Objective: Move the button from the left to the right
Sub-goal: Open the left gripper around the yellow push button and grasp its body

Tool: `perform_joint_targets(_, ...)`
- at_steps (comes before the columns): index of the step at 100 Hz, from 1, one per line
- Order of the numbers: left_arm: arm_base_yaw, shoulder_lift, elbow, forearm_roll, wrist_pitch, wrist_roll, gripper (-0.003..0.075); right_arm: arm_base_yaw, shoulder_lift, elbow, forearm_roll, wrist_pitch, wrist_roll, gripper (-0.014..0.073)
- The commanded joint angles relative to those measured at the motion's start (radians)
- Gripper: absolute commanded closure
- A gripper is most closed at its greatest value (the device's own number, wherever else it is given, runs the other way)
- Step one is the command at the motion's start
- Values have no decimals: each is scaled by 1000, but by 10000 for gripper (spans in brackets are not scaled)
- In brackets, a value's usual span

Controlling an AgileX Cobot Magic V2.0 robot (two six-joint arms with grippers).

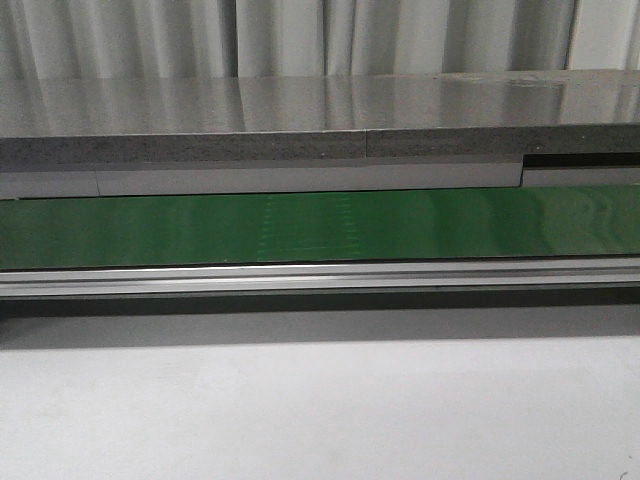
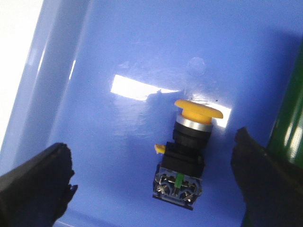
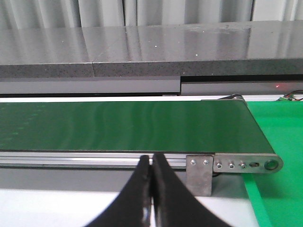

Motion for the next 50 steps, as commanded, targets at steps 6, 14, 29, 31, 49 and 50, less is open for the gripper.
perform_joint_targets(6, 28, -39, -32, -75, -51, 57, 66, 2, -14, -17, -9, -84, 0, 662)
perform_joint_targets(14, 59, -39, -32, -132, -53, 98, 66, 2, -14, -17, -9, -84, 0, 662)
perform_joint_targets(29, 86, -39, -32, -184, -57, 134, 66, 2, -14, -17, -9, -84, 0, 662)
perform_joint_targets(31, 86, -39, -32, -184, -57, 134, 66, 2, -14, -17, -9, -84, 0, 662)
perform_joint_targets(49, 86, -7, -35, -233, -53, 186, 66, 2, -14, -17, -9, -84, 0, 662)
perform_joint_targets(50, 86, -7, -35, -236, -49, 186, 66, 2, -14, -17, -9, -84, 0, 662)
